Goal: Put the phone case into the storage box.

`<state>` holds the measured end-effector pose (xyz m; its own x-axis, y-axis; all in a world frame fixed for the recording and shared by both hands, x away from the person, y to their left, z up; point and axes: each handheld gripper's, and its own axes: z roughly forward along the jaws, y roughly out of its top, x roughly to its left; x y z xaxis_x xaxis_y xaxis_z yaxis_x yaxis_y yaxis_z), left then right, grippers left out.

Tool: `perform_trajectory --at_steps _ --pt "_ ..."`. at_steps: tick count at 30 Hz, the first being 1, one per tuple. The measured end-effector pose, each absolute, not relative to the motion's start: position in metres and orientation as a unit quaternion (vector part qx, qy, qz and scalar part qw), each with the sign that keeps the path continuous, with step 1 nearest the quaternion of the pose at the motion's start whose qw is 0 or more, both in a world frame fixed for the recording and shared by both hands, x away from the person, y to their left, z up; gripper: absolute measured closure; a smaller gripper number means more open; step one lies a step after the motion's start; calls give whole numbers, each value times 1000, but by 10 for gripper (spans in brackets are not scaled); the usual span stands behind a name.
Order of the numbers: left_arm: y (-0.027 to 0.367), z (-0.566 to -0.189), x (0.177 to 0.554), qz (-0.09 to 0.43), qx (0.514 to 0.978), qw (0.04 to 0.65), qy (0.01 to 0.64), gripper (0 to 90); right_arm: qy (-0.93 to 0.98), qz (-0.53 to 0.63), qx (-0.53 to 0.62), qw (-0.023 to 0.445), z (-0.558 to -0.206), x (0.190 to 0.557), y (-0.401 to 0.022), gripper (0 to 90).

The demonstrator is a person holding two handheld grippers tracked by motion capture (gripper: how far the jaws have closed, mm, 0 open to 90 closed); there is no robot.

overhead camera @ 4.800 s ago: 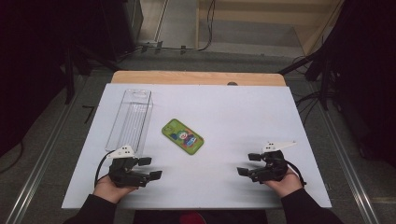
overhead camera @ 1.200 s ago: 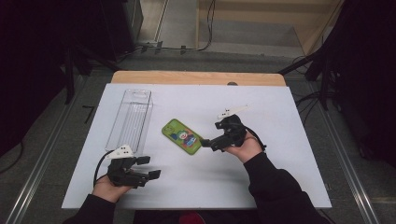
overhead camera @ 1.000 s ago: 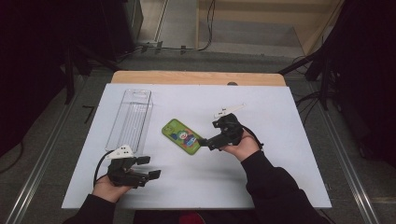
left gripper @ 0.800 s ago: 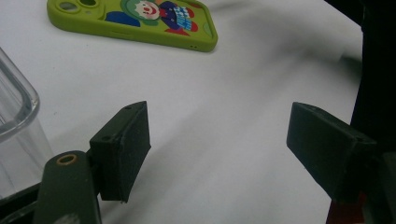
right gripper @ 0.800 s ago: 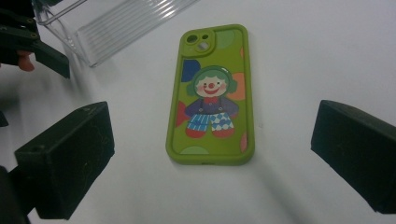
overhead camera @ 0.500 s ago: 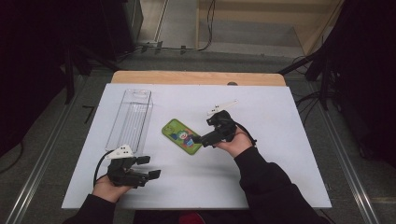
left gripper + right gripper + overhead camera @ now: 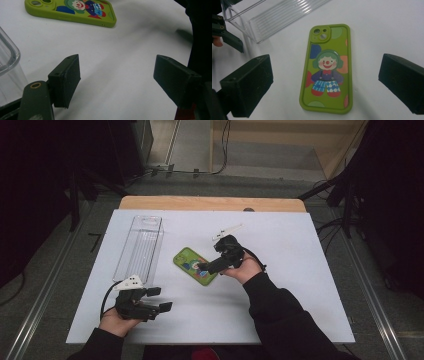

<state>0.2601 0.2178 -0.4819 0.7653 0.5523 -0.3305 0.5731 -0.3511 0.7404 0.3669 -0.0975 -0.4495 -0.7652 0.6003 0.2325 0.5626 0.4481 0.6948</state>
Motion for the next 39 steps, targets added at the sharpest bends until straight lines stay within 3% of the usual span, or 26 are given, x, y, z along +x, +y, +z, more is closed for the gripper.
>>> perform_trajectory --at_steps 16,39 --pt "219 -482 260 -14 820 456 344 224 854 392 340 34 -458 375 -69 0" --pt "219 -482 259 -15 821 457 341 224 866 358 348 31 -479 376 -63 0"
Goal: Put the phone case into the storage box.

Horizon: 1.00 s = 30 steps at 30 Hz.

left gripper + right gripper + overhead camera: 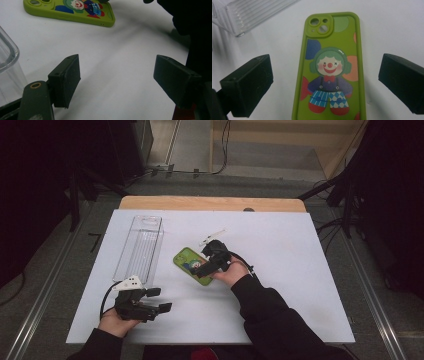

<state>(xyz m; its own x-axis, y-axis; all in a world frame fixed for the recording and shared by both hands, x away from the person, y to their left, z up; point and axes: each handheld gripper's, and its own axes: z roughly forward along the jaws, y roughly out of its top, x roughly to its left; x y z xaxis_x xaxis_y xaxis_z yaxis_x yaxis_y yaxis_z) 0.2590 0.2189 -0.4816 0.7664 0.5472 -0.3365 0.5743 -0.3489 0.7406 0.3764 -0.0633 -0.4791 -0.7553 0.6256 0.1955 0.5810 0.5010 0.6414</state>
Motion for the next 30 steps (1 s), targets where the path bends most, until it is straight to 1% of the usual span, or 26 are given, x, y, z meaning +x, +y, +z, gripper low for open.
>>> perform_trajectory --at_steps 2,4,21,27,30 --pt "219 -482 259 -15 821 458 342 224 869 351 346 28 -484 377 -63 0" --pt "219 -482 259 -15 821 458 341 224 872 349 343 31 -485 376 -63 68" --pt "219 -481 259 -15 822 456 340 224 880 321 347 38 -504 376 -58 68" --pt "218 -482 259 -15 822 456 341 224 880 323 347 39 -504 375 -58 68" --pt "219 -481 259 -14 822 456 341 224 882 320 342 48 -505 374 -57 68"
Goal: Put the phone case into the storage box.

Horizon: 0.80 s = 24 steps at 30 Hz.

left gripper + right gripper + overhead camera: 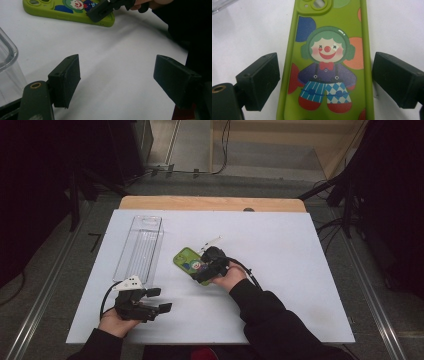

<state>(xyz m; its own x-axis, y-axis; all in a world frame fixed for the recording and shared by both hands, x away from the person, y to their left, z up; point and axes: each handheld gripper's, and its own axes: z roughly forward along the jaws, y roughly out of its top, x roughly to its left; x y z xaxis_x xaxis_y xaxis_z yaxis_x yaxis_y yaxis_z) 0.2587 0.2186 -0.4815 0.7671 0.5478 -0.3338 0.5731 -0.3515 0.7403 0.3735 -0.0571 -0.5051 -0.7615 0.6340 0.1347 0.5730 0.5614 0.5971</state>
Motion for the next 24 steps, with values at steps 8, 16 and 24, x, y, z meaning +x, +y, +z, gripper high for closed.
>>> perform_trajectory --at_steps 8,16,24 --pt "219 -482 259 -15 822 456 340 224 881 320 345 54 -506 372 -56 68" --pt "219 -481 259 -14 823 456 340 224 887 304 332 102 -509 364 -51 98" --pt "218 -482 259 -14 823 454 340 224 884 305 336 108 -510 362 -50 99"
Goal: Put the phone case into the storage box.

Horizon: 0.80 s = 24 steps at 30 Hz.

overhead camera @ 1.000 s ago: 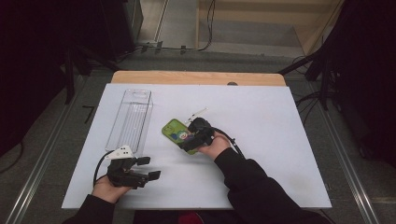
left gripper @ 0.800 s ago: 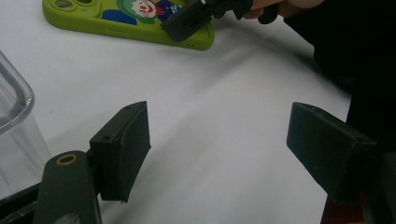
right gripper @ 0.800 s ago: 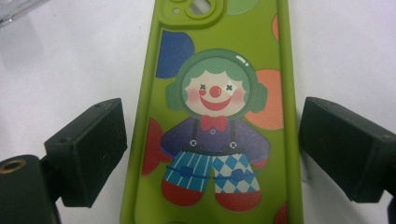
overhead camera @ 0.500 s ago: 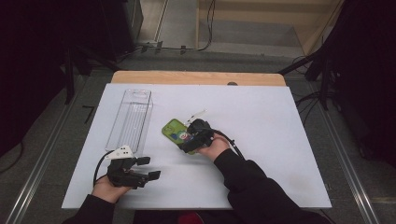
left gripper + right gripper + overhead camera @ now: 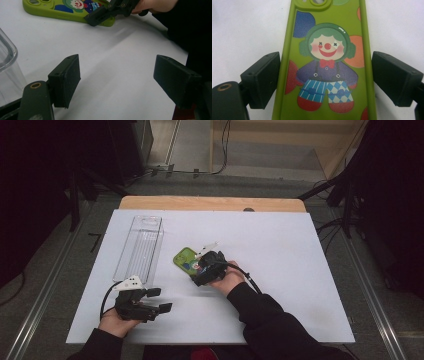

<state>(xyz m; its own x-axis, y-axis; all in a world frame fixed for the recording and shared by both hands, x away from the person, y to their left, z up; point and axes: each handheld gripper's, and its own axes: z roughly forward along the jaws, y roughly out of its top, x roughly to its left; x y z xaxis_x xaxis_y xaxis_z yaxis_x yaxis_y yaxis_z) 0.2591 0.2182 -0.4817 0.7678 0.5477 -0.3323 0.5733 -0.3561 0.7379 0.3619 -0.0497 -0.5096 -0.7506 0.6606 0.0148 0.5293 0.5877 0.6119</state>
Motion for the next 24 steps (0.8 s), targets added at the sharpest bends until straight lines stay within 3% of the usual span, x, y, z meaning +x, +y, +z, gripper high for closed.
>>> perform_trajectory --at_steps 24 --pt "220 -481 259 -16 821 455 344 224 883 316 335 91 -507 365 -55 147"
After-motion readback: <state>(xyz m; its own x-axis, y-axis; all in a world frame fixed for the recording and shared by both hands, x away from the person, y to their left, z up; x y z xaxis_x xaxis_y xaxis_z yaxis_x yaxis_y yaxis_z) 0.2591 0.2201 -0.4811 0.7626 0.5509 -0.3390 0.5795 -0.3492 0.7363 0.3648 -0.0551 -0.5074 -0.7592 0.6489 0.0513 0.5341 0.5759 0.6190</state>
